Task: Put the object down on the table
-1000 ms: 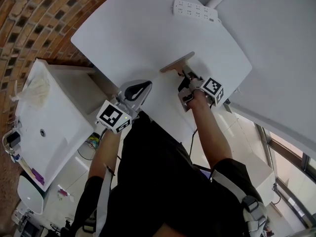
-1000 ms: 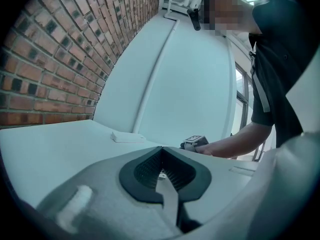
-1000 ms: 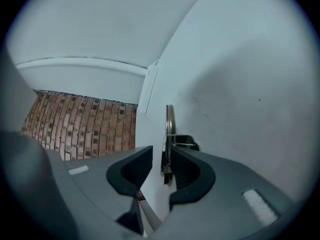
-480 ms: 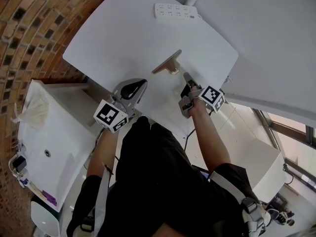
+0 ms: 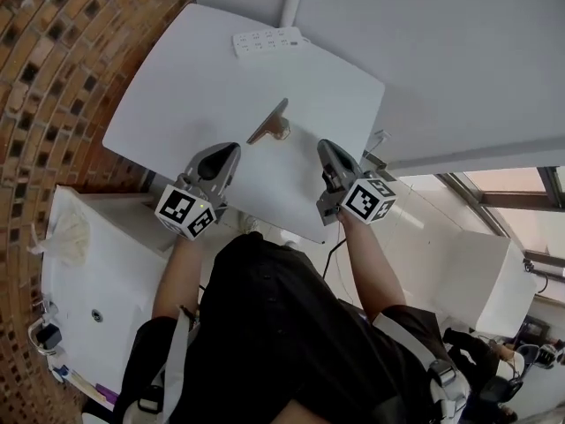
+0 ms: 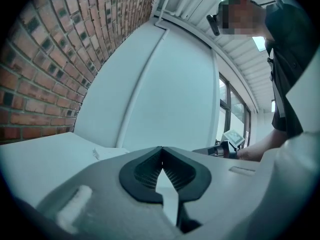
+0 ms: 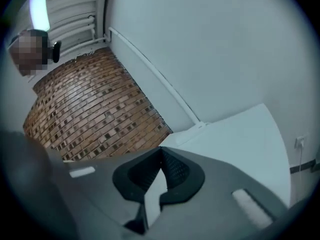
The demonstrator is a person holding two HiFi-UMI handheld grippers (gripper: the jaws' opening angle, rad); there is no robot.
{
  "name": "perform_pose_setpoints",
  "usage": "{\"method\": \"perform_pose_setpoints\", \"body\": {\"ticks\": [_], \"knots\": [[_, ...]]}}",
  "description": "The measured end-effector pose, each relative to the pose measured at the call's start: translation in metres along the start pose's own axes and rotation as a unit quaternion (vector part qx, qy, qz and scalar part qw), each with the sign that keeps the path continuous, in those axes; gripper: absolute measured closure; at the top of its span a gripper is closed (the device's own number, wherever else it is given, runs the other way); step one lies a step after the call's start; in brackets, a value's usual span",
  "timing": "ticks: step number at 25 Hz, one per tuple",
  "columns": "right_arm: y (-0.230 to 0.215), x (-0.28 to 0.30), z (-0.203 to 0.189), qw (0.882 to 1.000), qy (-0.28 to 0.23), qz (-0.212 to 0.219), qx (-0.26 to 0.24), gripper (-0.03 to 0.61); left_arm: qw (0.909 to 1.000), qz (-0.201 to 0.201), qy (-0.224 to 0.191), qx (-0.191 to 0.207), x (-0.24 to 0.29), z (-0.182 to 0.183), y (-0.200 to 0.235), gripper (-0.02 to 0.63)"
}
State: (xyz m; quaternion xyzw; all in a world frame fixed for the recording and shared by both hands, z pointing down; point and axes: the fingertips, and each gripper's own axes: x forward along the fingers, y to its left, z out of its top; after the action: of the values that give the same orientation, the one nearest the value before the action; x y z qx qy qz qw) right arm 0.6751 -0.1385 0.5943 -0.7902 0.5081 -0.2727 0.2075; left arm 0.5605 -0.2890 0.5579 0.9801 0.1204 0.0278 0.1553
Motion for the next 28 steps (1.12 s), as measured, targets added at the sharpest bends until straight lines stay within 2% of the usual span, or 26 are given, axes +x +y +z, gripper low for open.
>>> {"method": "perform_pose_setpoints", "body": {"ticks": [4,9,14,21,25,28], "knots": [[0.016,-0.043,0.014,0.998,-0.021,0.009,-0.059,0.577,0.9998,-0.013,-0.011,0.007,0.003,0.002,-0.016,0.617],[0.025,-0.100,0.019,0.990,-0.041,0.026,-0.133,0.577,0.9995,-0.014,-0.021,0.017,0.009,0.010,-0.048,0.617],[0.037,-0.145,0.018,0.987,-0.047,0.048,-0.148,0.576,0.9989,-0.006,-0.048,-0.003,-0.004,0.010,-0.094,0.617],[0.040,-0.206,0.011,0.980,-0.040,0.046,-0.189,0.575,0.9971,0.010,-0.075,-0.001,-0.027,0.015,-0.163,0.616],[0.043,-0.233,0.019,0.978,-0.057,0.047,-0.196,0.575,0.9961,0.025,-0.085,0.002,-0.046,0.013,-0.183,0.615],[0.045,-0.250,0.013,0.971,-0.059,0.028,-0.230,0.575,0.9936,0.046,-0.103,-0.008,-0.064,0.013,-0.196,0.617]]}}
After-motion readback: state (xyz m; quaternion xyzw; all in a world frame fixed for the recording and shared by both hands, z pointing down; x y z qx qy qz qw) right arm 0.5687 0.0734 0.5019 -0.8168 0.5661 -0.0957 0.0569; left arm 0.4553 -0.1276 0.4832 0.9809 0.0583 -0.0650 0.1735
